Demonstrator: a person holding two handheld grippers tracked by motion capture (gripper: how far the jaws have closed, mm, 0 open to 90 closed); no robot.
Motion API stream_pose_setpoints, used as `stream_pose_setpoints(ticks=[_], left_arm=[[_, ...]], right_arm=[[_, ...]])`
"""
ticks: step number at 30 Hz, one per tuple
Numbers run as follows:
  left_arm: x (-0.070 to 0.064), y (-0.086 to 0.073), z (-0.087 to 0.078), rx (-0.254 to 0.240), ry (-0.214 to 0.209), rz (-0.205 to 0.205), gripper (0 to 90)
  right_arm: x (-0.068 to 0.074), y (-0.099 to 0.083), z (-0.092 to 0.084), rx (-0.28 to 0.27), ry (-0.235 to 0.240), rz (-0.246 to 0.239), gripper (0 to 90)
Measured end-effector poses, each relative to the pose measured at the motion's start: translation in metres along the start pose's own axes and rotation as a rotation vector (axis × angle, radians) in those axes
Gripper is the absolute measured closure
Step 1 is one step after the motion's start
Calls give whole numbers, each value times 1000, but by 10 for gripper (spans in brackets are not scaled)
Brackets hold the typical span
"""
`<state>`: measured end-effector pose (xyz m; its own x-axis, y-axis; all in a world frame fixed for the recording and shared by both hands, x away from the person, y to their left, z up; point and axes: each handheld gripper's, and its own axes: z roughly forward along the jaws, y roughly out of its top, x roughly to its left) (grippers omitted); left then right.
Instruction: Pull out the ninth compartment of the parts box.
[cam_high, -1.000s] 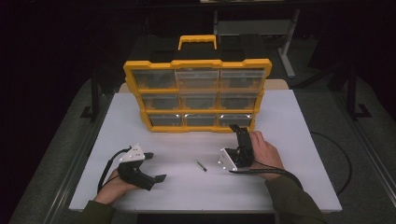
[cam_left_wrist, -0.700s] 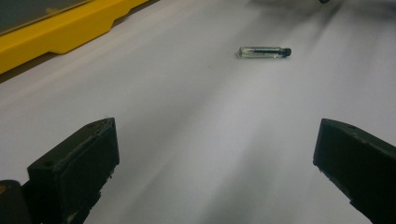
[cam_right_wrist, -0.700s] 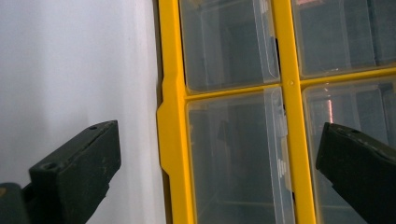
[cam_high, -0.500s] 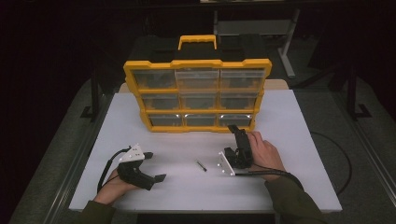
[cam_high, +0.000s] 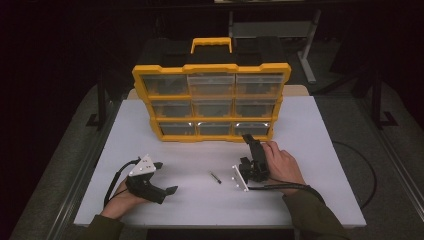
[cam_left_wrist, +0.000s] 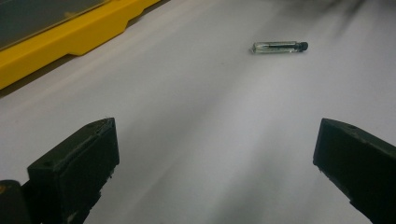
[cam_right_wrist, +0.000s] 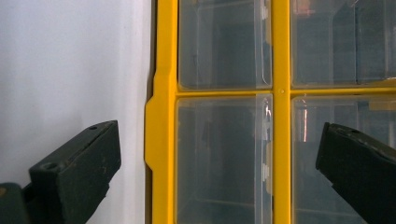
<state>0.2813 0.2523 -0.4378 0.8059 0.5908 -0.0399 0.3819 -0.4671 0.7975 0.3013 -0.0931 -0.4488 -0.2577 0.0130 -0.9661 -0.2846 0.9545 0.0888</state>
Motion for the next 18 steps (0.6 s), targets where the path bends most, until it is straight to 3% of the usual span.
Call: stream_pose_setpoints(ticks=[18], left_arm=[[1,0,-1,3,-6,3,0]], right_arm=[[-9,2,6,1,-18,11,0]])
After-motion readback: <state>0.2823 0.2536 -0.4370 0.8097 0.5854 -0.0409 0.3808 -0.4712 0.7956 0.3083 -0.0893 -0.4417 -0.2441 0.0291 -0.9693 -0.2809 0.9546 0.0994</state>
